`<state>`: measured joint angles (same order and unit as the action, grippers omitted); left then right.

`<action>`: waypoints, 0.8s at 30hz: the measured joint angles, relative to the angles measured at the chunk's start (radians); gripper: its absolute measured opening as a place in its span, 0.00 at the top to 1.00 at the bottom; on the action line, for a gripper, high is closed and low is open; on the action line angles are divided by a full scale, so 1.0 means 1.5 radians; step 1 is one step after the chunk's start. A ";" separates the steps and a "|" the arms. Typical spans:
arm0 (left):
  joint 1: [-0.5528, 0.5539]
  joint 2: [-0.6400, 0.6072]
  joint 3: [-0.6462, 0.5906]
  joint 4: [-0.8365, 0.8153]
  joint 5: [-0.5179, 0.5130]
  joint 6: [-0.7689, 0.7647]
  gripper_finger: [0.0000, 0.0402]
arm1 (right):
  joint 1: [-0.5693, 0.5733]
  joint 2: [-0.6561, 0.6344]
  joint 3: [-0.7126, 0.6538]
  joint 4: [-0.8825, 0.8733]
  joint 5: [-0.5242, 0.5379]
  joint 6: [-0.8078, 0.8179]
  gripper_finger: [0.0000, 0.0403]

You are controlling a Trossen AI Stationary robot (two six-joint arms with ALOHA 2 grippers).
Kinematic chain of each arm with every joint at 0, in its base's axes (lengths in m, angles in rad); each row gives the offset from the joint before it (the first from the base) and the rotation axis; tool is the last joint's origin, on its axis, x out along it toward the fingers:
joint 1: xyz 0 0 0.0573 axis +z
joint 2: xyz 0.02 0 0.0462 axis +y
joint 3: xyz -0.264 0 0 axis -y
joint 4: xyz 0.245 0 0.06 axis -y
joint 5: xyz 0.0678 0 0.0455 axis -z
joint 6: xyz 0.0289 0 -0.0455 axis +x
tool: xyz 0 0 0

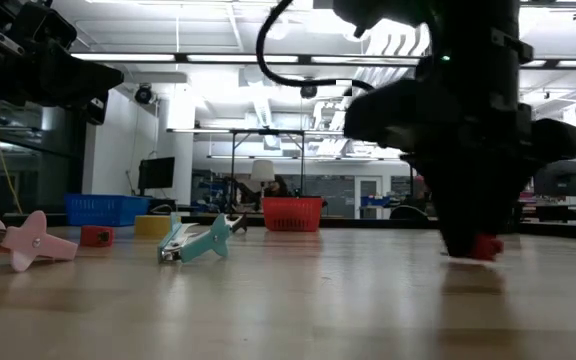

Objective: Pick and place Stapler, Stapler remover, tape
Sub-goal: Put the right red stapler into the black bin

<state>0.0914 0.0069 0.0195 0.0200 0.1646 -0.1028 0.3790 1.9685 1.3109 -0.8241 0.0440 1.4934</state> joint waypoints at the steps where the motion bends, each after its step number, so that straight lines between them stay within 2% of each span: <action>1: 0.000 0.000 0.000 0.000 0.000 0.000 1.00 | -0.001 -0.006 0.000 0.000 0.006 -0.007 0.83; 11: 0.000 0.000 0.000 0.000 0.000 0.000 1.00 | -0.050 -0.086 0.001 -0.064 0.082 -0.071 0.83; 19: 0.000 0.000 0.000 0.000 0.000 0.000 1.00 | -0.142 -0.168 0.001 -0.148 0.176 -0.165 0.84; 24: 0.000 0.000 0.000 0.000 0.000 0.000 1.00 | -0.224 -0.201 0.001 -0.221 0.232 -0.233 0.83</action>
<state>0.0914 0.0069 0.0194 0.0200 0.1646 -0.1028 0.0426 1.6669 1.3128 -1.1550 0.3913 1.1443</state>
